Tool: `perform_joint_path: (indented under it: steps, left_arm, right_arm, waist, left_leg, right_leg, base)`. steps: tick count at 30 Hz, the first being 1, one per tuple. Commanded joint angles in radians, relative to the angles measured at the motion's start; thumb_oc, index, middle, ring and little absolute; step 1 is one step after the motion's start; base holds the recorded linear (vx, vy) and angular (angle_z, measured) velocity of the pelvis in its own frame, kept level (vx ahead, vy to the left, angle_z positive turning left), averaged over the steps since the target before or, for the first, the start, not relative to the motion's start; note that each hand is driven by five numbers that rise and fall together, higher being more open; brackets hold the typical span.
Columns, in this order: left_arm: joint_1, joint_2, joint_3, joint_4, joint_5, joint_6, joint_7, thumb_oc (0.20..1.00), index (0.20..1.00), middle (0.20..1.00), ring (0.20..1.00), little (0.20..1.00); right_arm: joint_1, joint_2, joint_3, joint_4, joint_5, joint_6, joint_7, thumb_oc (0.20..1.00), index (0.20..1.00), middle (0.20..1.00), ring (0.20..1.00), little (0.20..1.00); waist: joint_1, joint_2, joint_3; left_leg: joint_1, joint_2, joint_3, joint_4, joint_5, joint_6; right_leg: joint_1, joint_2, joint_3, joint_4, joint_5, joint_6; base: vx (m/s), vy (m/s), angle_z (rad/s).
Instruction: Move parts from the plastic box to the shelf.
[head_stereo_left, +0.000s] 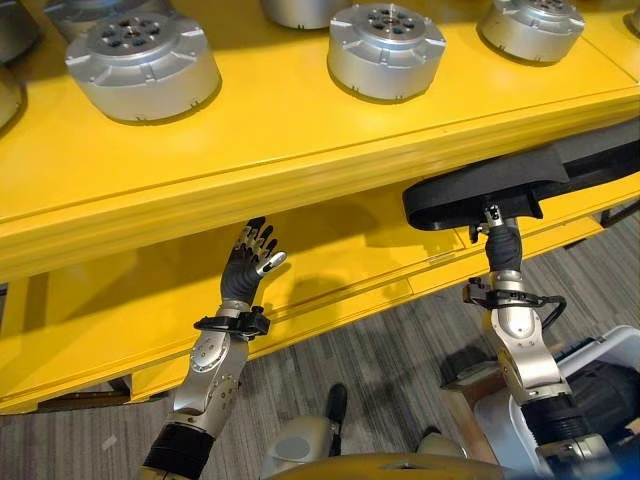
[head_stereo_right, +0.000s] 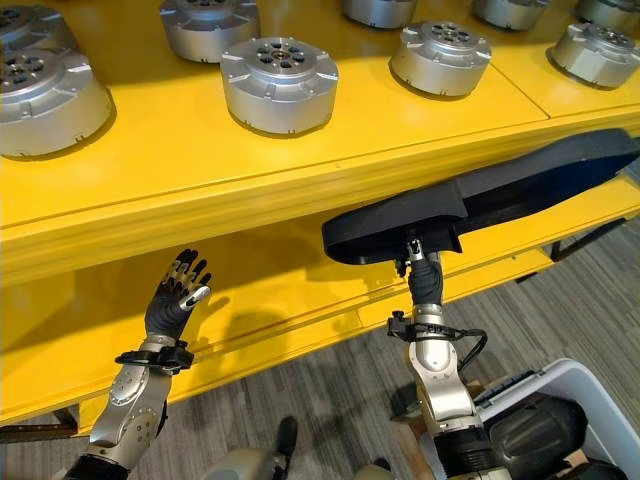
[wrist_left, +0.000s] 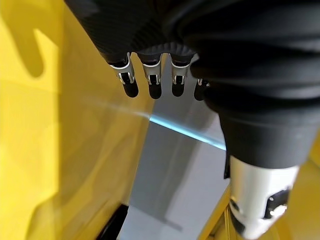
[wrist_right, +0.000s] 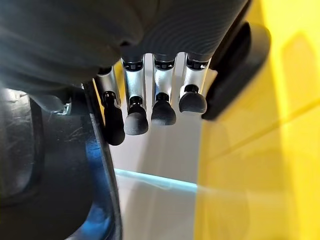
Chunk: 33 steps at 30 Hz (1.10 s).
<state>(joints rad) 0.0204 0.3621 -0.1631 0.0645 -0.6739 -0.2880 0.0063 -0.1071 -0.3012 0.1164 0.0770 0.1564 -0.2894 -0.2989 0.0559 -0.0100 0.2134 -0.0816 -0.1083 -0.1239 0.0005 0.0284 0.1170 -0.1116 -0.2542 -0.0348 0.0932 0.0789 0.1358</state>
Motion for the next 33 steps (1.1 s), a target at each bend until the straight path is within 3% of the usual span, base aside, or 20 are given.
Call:
perform_joint_path:
  steps: [1, 3, 5, 14, 22, 26, 27, 28, 30, 33]
  left_arm:
    - [-0.058, -0.008, -0.014, -0.036, 0.04, -0.053, -0.005, 1.0, 1.0, 1.0, 1.0, 1.0]
    - [-0.053, -0.013, -0.019, -0.036, 0.042, -0.045, -0.015, 1.0, 1.0, 1.0, 1.0, 1.0]
    - [-0.04, -0.019, -0.019, -0.041, 0.035, -0.042, -0.016, 1.0, 1.0, 1.0, 1.0, 1.0]
    - [-0.013, -0.034, -0.051, -0.045, 0.013, -0.007, -0.05, 1.0, 1.0, 1.0, 1.0, 1.0]
    - [0.025, -0.049, -0.065, -0.032, -0.022, 0.006, -0.072, 1.0, 1.0, 1.0, 1.0, 1.0]
    - [0.031, -0.052, -0.111, -0.021, -0.048, 0.022, -0.102, 1.0, 1.0, 1.0, 1.0, 1.0]
    - [0.031, -0.053, -0.11, -0.02, -0.049, 0.021, -0.102, 1.0, 1.0, 1.0, 1.0, 1.0]
    - [0.021, -0.057, -0.116, -0.012, -0.057, 0.02, -0.099, 1.0, 1.0, 1.0, 1.0, 1.0]
    - [0.02, -0.061, -0.116, -0.009, -0.06, 0.019, -0.102, 1.0, 1.0, 1.0, 1.0, 1.0]
    - [0.027, -0.067, -0.117, -0.015, -0.064, 0.02, -0.103, 1.0, 1.0, 1.0, 1.0, 1.0]
  right_arm:
    - [-0.077, -0.071, -0.051, -0.027, 0.025, -0.062, -0.004, 0.2, 0.2, 0.2, 0.2, 0.2]
    - [-0.049, -0.065, -0.063, -0.03, 0.036, -0.064, 0.014, 0.2, 0.2, 0.2, 0.2, 0.2]
    - [-0.043, -0.065, -0.068, -0.031, 0.046, -0.067, 0.022, 0.2, 0.2, 0.2, 0.2, 0.2]
    - [0.007, -0.067, -0.103, -0.021, 0.072, -0.078, 0.03, 0.2, 0.2, 0.2, 0.2, 0.2]
    - [-0.011, -0.077, -0.078, 0.037, 0.103, -0.083, 0.049, 0.2, 0.2, 0.2, 0.2, 0.2]
    - [-0.04, -0.098, -0.041, 0.064, 0.118, -0.089, 0.063, 0.2, 0.2, 0.2, 0.2, 0.2]
    - [-0.041, -0.098, -0.04, 0.065, 0.119, -0.089, 0.063, 0.2, 0.2, 0.2, 0.2, 0.2]
    - [-0.06, -0.11, -0.028, 0.065, 0.118, -0.09, 0.06, 0.2, 0.2, 0.2, 0.2, 0.2]
    - [-0.072, -0.113, -0.02, 0.078, 0.118, -0.088, 0.059, 0.2, 0.2, 0.2, 0.2, 0.2]
    - [-0.089, -0.08, 0.032, 0.103, 0.156, -0.077, 0.086, 0.2, 0.2, 0.2, 0.2, 0.2]
  waist:
    - [-0.011, -0.014, -0.04]
    - [-0.009, -0.032, -0.043]
    - [-0.008, -0.041, -0.062]
    - [-0.007, -0.03, -0.106]
    - [0.011, -0.004, -0.103]
    - [0.024, 0.009, -0.049]
    - [0.022, 0.009, -0.049]
    - [0.02, 0.004, -0.017]
    - [0.016, 0.003, -0.013]
    - [0.013, 0.005, -0.012]
  left_leg:
    - [0.04, 0.078, -0.009, -0.014, -0.065, -0.107]
    - [0.042, 0.076, -0.023, 0.004, -0.075, -0.12]
    - [0.045, 0.098, -0.026, -0.001, -0.071, -0.134]
    - [0.064, 0.171, -0.063, -0.022, -0.051, -0.178]
    - [0.066, 0.25, -0.097, -0.004, -0.015, -0.227]
    - [-0.011, 0.276, -0.154, 0.015, 0.065, -0.267]
    - [-0.014, 0.276, -0.157, 0.017, 0.064, -0.267]
    - [-0.055, 0.275, -0.098, 0.094, 0.056, -0.259]
    - [-0.061, 0.276, -0.081, 0.116, 0.05, -0.248]
    - [-0.016, 0.31, -0.046, 0.16, -0.006, -0.23]
  right_leg:
    - [-0.032, -0.025, 0.03, 0.028, 0.036, 0.043]
    - [0.016, -0.048, -0.02, 0.006, 0.013, 0.053]
    - [0.044, -0.04, -0.055, -0.009, 0.021, 0.057]
    - [0.119, 0.007, -0.132, -0.02, -0.073, 0.023]
    - [0.126, 0.082, -0.173, 0.044, -0.156, -0.037]
    - [0.114, 0.121, -0.228, 0.068, -0.184, -0.078]
    - [0.113, 0.121, -0.23, 0.067, -0.184, -0.078]
    - [0.111, 0.106, -0.248, 0.08, -0.183, -0.086]
    - [0.1, 0.1, -0.25, 0.085, -0.175, -0.086]
    - [0.078, 0.083, -0.237, 0.119, -0.174, -0.087]
  base:
    - [0.09, -0.208, 1.0]
    - [0.06, -0.191, 0.79]
    - [0.07, -0.285, 0.85]
    - [0.03, -0.164, 0.13]
    - [-0.03, -0.166, 0.12]
    - [-0.16, -0.184, 0.49]
    - [-0.2, -0.104, 0.53]
    - [-0.12, -0.027, 0.55]
    - [-0.12, 0.006, 0.57]
    - [-0.06, 0.054, 0.12]
